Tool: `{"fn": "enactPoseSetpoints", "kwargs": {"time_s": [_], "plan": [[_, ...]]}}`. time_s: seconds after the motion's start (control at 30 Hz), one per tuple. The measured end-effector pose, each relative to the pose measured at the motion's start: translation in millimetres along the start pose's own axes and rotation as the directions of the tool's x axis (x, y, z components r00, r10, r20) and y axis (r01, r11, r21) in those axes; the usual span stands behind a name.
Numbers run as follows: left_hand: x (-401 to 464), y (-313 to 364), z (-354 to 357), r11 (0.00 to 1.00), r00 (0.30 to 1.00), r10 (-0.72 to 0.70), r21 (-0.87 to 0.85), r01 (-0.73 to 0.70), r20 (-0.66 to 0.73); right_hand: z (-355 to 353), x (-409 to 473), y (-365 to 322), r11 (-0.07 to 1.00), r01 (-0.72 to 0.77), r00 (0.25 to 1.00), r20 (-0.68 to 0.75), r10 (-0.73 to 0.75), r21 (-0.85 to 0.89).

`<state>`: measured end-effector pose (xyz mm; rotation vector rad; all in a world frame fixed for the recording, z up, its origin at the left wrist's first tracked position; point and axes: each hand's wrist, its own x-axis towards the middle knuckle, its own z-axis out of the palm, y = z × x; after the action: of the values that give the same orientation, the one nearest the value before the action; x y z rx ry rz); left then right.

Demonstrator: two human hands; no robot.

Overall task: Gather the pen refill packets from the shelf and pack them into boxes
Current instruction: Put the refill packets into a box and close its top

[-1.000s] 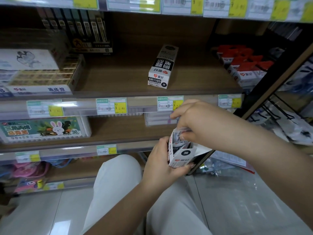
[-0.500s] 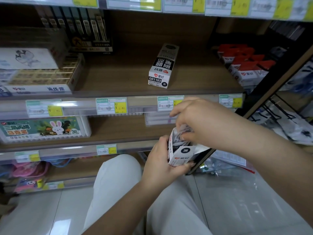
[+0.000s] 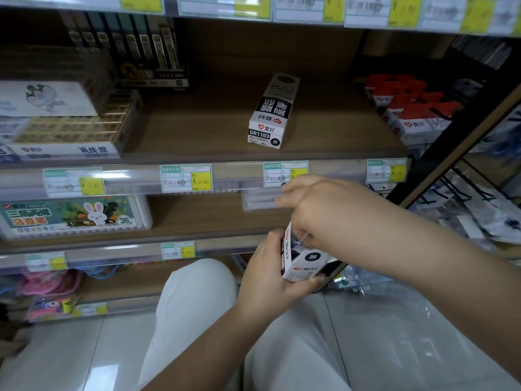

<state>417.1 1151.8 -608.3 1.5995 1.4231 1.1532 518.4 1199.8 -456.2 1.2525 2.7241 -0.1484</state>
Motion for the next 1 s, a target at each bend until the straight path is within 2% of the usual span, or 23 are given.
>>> {"fn": "enactPoseSetpoints", "kwargs": {"time_s": [0.1, 0.37, 0.43, 0.6, 0.83, 1.0], "plan": [[-1, 0, 0, 1.000, 1.000, 0.017, 0.013, -0.017, -0.005, 1, 0, -4, 0.994, -0.041, 0.999, -0.017, 0.043, 0.099], [-6, 1, 3, 0.999, 1.000, 0.015, 0.040, -0.015, -0.001, -2, 0, 0, 0.996, 0.041, 0.990, 0.136, -0.029, -0.085], [-5, 1, 2, 0.999, 1.000, 0.010, 0.040, -0.009, -0.012, -8, -3, -2, 0.993, 0.058, 0.992, 0.115, -0.046, -0.102], [-2, -1, -2, 1.000, 0.999, -0.029, 0.003, 0.029, -0.022, -21, -7, 2, 0.988, -0.009, 0.999, 0.044, 0.016, -0.155], [0, 1, -2, 0.998, 0.999, -0.052, 0.021, 0.053, -0.012, -19, 9, 5, 0.992, -0.086, 0.990, 0.108, 0.095, -0.087], [0, 2, -3, 0.999, 0.999, -0.041, 0.030, 0.042, -0.018, -10, 12, 5, 0.997, -0.018, 0.989, 0.142, 0.028, -0.072]]}}
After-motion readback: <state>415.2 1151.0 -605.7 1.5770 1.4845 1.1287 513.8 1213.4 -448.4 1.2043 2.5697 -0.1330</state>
